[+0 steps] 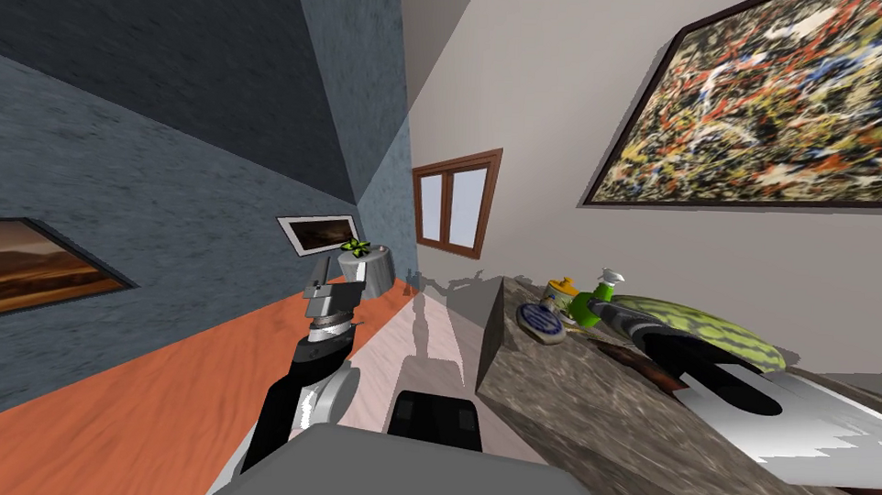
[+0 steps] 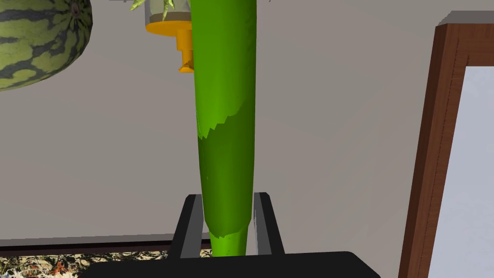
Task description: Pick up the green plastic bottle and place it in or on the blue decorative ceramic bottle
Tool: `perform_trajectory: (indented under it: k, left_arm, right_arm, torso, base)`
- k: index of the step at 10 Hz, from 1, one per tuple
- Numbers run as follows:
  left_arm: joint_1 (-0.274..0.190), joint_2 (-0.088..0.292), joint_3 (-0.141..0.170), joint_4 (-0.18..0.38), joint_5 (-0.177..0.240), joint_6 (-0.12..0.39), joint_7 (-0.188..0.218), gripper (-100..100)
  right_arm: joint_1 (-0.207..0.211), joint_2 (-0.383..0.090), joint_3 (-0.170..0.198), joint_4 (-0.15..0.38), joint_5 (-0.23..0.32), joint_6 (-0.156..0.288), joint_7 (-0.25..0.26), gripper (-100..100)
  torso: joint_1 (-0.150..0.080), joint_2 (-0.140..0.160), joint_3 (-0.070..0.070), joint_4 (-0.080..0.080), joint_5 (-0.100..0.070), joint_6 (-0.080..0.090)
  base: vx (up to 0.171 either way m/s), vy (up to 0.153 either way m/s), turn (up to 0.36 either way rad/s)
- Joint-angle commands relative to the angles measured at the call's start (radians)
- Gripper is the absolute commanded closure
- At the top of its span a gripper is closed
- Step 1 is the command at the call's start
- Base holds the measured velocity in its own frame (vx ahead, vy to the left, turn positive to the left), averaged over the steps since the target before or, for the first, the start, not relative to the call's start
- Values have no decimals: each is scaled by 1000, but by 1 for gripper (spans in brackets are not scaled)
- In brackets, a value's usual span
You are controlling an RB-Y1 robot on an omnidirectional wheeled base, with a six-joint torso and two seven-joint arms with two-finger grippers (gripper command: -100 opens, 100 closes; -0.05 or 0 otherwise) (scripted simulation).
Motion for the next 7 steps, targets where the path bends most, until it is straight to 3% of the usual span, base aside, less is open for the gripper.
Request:
perform_trajectory:
  k: [1,6,7]
  left_arm:
    - [0,0,0,0,0,0,0,0]
    - [0,0,0,0,0,0,0,0]
    - [0,0,0,0,0,0,0,0]
  right_arm:
    - [7,-28,-11,-19,-24,27,-7,100]
    - [42,-104,-53,-82,-94,106,-27,100]
    - [37,-96,-48,-75,-87,95,-24,100]
  torso:
    - [0,0,0,0,0,0]
    - [-2,1,1,0,0,1]
    - [-2,2,1,1,0,1]
  base:
    - [59,23,18]
    - [50,9,11]
    - [17,0,6]
